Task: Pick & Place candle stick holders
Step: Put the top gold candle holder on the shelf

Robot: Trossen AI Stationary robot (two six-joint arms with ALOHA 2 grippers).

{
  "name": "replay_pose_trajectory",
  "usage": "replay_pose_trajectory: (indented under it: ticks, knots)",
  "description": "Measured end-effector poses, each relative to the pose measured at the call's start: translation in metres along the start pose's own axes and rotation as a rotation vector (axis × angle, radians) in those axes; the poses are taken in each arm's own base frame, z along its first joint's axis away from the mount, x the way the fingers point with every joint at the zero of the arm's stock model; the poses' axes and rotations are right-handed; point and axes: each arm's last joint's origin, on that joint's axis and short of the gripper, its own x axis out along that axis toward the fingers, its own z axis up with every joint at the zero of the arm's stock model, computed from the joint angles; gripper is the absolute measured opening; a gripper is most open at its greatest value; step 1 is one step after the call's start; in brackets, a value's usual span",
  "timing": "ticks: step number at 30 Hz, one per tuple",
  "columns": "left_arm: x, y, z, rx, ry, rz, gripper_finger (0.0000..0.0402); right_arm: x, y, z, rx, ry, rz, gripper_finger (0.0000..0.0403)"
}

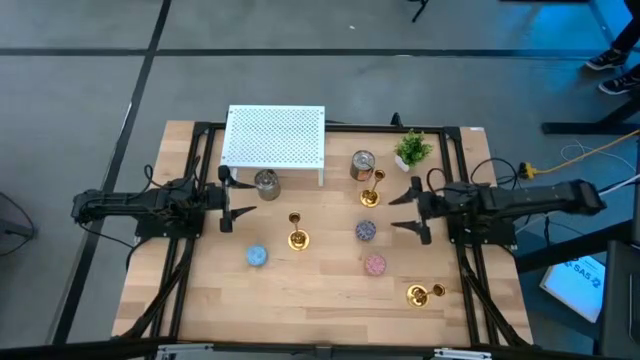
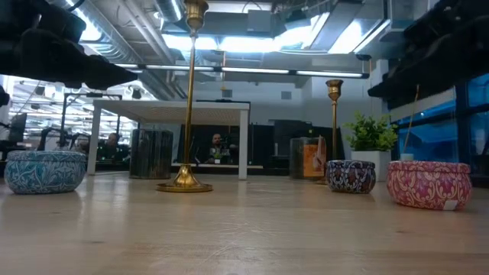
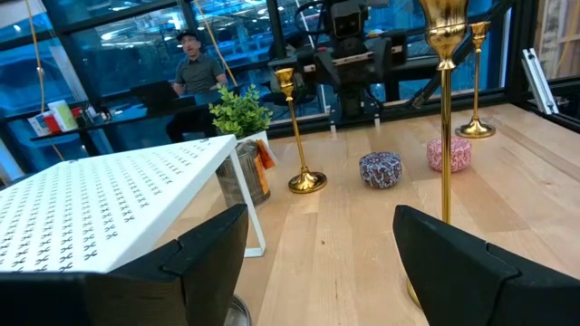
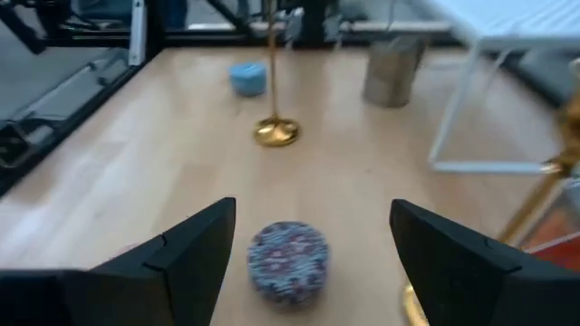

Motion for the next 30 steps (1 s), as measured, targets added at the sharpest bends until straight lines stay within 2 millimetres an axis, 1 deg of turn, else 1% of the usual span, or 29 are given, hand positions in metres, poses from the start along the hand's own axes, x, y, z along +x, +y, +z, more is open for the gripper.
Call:
replay_pose_trajectory:
  ticks: [5, 7, 12, 15, 17, 20, 23, 26, 30]
  knots:
    - [0.000, 0.000, 0.000, 0.000, 0.000, 0.000, 0.0274, 0.011, 0.005, 0.007, 0.070, 0.072, 0.068, 0.0297]
    - [0.000, 0.000, 0.000, 0.000, 0.000, 0.000, 0.0274, 0.016, 0.007, 0.007, 0.090, 0.109, 0.076, 0.0297]
    - [0.000, 0.000, 0.000, 0.000, 0.000, 0.000, 0.0274, 0.029, 0.009, 0.005, 0.144, 0.189, 0.014, 0.0297]
    - [0.000, 0.000, 0.000, 0.000, 0.000, 0.000, 0.0274, 0.036, 0.007, -0.002, 0.136, 0.235, -0.072, 0.0297]
    - [0.000, 0.000, 0.000, 0.000, 0.000, 0.000, 0.0274, 0.040, 0.003, -0.004, 0.135, 0.238, -0.176, 0.0297]
    - [0.000, 0.000, 0.000, 0.000, 0.000, 0.000, 0.0274, 0.045, -0.005, -0.004, 0.153, 0.202, -0.351, 0.0297]
    - [0.000, 0.000, 0.000, 0.000, 0.000, 0.000, 0.0274, 0.048, -0.012, -0.003, 0.149, 0.171, -0.471, 0.0297]
    - [0.000, 0.000, 0.000, 0.000, 0.000, 0.000, 0.0274, 0.052, -0.018, -0.004, 0.121, 0.170, -0.538, 0.0297]
    - [0.000, 0.000, 0.000, 0.000, 0.000, 0.000, 0.0274, 0.057, -0.024, -0.004, 0.098, 0.160, -0.568, 0.0293]
